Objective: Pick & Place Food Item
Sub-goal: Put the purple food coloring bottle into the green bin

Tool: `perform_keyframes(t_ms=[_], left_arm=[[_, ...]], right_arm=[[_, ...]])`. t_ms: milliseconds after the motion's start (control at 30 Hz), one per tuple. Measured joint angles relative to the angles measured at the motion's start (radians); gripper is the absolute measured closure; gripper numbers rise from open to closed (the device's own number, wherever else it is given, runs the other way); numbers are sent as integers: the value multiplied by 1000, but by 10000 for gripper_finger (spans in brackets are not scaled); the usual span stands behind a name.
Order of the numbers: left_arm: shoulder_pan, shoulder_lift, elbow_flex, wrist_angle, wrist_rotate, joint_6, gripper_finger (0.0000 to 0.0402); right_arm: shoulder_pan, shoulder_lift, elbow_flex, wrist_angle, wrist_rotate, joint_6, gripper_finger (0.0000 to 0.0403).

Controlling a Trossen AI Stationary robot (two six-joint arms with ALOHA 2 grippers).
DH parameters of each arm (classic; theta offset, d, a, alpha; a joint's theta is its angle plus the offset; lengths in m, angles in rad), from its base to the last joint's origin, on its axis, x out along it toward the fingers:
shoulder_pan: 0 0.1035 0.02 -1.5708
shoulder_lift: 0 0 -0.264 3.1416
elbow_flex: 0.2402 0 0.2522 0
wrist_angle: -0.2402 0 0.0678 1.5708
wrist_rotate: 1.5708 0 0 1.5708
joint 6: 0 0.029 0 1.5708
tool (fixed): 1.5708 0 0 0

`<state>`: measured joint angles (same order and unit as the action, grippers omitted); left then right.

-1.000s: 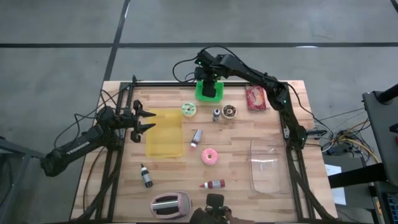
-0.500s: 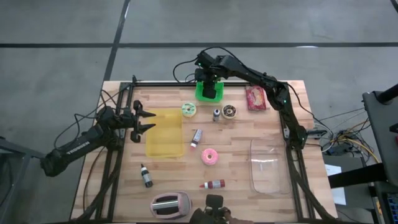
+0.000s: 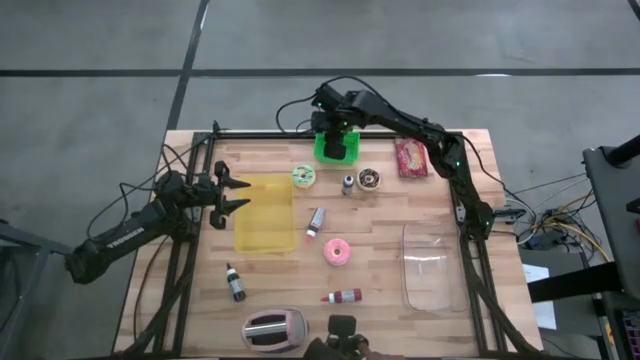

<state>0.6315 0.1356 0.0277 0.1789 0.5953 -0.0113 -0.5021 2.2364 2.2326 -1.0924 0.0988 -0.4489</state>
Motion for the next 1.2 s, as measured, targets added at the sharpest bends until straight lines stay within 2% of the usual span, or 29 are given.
perform_keyframes(t_ms=[267,667,767,1200], left_arm=[[0,0,0,0,0,0,179],[0,0,0,0,0,-3,179],[0,0,0,0,0,-3,179],[0,0,0,0,-1,-3,179]], right_arm=[[-1,0,-15,8,-46,-7,295],[-10,0,-62,39,-58,-27,295],[-17,2,-78,42,-97,-27,295],[-19,4,-95,60,-100,-60,295]])
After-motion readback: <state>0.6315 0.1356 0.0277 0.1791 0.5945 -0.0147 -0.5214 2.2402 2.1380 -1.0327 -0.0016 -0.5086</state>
